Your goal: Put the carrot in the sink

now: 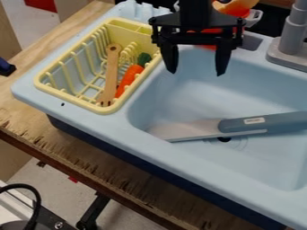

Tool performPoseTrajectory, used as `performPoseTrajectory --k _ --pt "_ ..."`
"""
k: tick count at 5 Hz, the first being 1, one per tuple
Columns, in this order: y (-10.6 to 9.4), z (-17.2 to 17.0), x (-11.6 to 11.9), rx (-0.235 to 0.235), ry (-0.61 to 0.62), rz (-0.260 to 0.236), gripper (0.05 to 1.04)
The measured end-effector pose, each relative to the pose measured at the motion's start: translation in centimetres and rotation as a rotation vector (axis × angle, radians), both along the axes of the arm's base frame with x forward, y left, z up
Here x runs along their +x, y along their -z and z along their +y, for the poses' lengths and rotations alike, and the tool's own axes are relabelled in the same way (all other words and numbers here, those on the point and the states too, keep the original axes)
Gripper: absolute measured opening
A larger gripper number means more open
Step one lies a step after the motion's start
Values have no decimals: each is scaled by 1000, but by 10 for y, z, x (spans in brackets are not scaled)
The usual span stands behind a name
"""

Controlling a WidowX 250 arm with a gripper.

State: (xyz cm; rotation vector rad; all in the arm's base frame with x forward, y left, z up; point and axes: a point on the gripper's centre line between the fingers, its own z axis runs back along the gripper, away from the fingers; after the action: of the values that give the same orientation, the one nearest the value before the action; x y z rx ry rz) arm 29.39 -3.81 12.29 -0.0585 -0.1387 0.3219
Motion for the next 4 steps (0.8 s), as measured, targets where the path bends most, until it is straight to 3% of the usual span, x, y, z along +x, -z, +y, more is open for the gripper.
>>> performPoseTrajectory --k 1,2,4 --pt "9 0 -3 4 -2 32 998" --pt "9 4 0 0 -55 19 998" --pt "-29 50 3 -66 -113 -6 998"
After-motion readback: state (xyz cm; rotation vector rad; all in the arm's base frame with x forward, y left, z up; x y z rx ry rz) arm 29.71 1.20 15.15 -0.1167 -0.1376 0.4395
